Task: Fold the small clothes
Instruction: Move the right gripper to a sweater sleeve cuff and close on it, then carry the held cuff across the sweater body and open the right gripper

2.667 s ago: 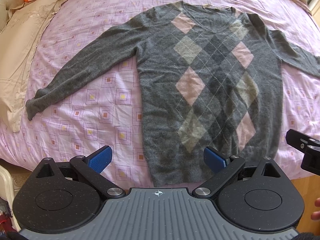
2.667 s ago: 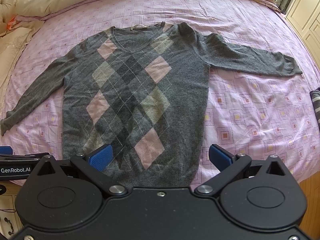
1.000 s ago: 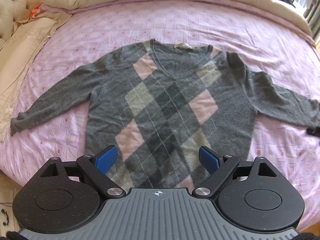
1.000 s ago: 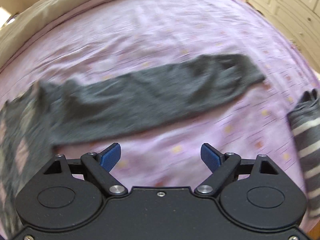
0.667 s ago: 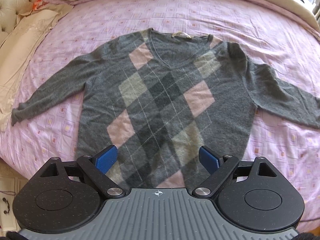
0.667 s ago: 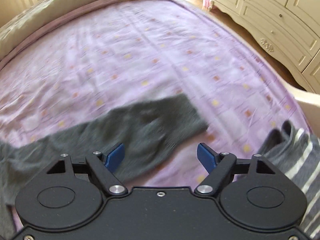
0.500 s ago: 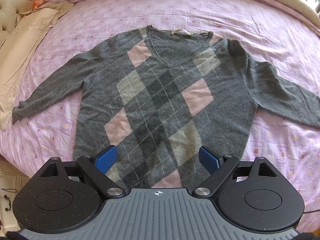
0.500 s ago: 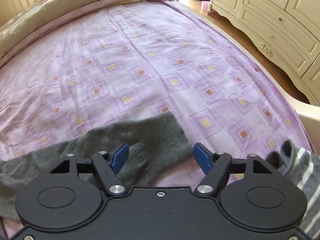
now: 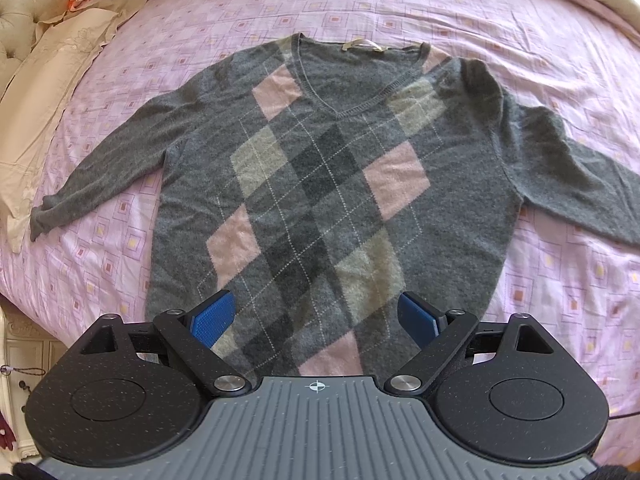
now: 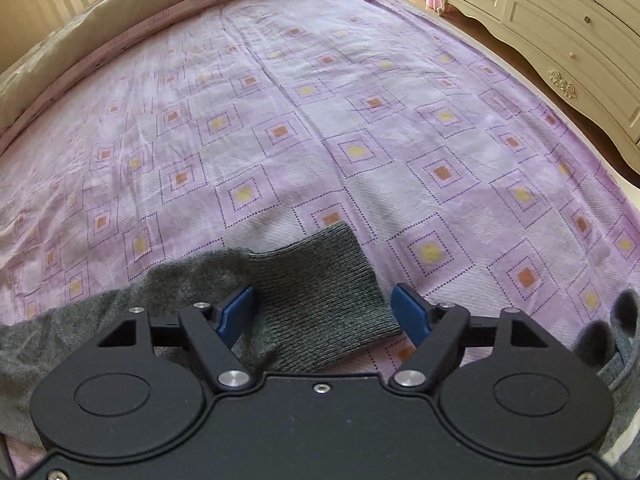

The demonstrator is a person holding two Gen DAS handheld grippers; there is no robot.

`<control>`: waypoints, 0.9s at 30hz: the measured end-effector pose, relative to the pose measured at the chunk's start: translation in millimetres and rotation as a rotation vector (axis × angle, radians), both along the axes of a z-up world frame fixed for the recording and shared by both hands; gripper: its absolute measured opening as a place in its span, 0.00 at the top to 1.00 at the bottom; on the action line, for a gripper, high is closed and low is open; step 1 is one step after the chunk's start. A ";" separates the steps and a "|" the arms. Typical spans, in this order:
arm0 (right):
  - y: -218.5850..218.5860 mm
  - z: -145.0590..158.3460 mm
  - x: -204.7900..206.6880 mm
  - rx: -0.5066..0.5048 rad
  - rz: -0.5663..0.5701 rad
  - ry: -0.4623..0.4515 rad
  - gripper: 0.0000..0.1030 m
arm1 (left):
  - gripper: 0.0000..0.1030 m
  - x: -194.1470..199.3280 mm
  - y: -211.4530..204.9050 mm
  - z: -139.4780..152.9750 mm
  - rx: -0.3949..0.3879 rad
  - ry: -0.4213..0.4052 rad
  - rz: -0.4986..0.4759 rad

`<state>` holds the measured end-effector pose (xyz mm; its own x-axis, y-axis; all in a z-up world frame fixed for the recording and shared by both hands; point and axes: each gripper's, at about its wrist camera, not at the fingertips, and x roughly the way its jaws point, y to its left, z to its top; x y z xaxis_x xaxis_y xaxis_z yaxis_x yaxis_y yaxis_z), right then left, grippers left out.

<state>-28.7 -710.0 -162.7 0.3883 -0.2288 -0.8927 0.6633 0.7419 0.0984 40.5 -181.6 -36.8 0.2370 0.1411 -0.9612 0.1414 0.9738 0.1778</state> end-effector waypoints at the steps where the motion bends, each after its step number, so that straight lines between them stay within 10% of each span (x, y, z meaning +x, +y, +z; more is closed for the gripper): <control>1: 1.2 0.7 0.9 -0.007 0.008 0.002 0.33 | 0.14 0.3 -0.7 -0.4 -0.002 0.002 -0.001; 2: 2.6 2.1 1.0 -0.017 0.019 -0.003 0.38 | 0.14 0.7 -1.5 -0.7 -0.005 0.003 -0.003; 4: 2.9 6.3 0.6 0.000 0.036 -0.029 0.83 | 0.14 1.5 -3.2 -1.6 -0.009 0.002 -0.007; 27: 52.0 62.2 -112.2 0.041 -0.056 0.039 0.87 | 0.14 -6.1 -9.6 -1.1 -0.041 -0.029 -0.075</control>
